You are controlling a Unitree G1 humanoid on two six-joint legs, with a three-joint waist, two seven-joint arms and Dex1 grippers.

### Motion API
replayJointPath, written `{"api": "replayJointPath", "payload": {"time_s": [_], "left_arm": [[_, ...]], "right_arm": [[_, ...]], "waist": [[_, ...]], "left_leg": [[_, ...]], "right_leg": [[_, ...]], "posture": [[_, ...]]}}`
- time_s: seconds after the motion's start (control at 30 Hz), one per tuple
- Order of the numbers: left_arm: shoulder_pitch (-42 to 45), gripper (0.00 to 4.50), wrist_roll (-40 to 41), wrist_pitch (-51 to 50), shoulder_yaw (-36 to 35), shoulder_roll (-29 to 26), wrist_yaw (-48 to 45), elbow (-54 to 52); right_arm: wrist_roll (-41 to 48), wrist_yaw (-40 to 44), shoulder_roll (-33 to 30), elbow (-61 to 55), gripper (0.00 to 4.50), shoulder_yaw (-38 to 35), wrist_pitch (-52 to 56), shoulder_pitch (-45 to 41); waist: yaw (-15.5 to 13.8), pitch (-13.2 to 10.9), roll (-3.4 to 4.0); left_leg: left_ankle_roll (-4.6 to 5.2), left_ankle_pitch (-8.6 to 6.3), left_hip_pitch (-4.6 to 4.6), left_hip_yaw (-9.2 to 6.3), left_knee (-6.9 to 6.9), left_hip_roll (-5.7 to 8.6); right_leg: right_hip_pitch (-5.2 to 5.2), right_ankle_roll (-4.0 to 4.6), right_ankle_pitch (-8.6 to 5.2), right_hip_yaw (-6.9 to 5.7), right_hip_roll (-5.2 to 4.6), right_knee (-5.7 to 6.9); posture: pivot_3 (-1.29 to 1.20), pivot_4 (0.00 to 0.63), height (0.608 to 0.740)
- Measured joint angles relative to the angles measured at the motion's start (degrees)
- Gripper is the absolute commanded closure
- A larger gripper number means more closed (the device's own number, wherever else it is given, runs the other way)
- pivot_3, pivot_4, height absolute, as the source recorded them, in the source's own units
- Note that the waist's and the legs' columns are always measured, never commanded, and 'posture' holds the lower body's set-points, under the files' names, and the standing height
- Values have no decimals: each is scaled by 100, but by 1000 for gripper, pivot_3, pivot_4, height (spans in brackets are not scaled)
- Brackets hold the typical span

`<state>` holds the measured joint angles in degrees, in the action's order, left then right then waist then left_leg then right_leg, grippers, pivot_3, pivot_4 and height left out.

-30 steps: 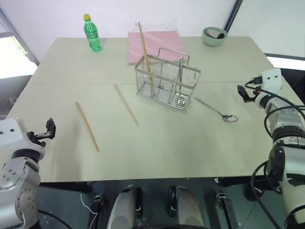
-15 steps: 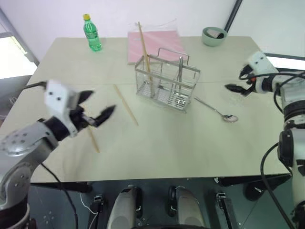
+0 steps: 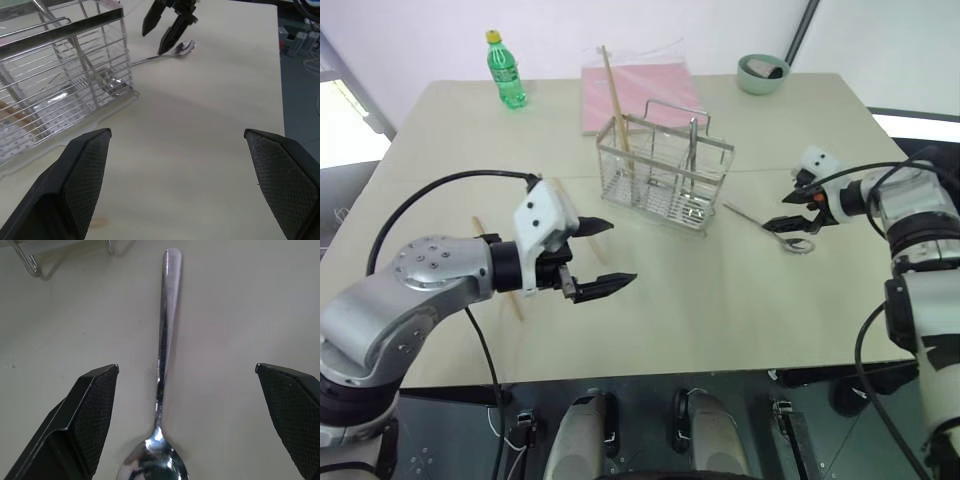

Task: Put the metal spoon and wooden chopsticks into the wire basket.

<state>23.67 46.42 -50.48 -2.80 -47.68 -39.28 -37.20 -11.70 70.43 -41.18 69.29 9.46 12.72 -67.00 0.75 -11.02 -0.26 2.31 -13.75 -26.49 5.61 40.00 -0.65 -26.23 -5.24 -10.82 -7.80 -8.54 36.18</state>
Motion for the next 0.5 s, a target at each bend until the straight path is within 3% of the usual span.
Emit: {"api": "replayJointPath", "payload": {"time_s": [0.2,0.23,0.3,0.5], "left_arm": [[-1,29,-80,37,-1,43,-21,1],[-1,8,-90,50,-1,43,-21,3],[-1,0,-111,92,-3,43,-20,4],[23,0,-141,103,-23,55,8,46]], "right_arm": [[-64,-57,121,-34,0,91,61,168],[-71,-74,140,-46,244,99,59,190],[-76,-132,149,-82,813,101,45,225],[-57,-111,181,-246,3935,98,58,320]], "waist": [[-2,0,0],[2,0,0],[5,0,0],[2,1,-1]], "left_leg": [[-1,1,0,-2,0,2],[-2,1,1,-2,0,2],[-2,1,3,-2,0,2],[-2,1,8,-4,1,2]], "right_leg": [[1,0,0,0,-1,0],[1,-1,0,0,0,0],[5,-1,0,0,0,0],[12,-1,0,-1,0,0]], "posture": [[0,150,692],[0,150,692],[0,150,692],[0,150,692]]}}
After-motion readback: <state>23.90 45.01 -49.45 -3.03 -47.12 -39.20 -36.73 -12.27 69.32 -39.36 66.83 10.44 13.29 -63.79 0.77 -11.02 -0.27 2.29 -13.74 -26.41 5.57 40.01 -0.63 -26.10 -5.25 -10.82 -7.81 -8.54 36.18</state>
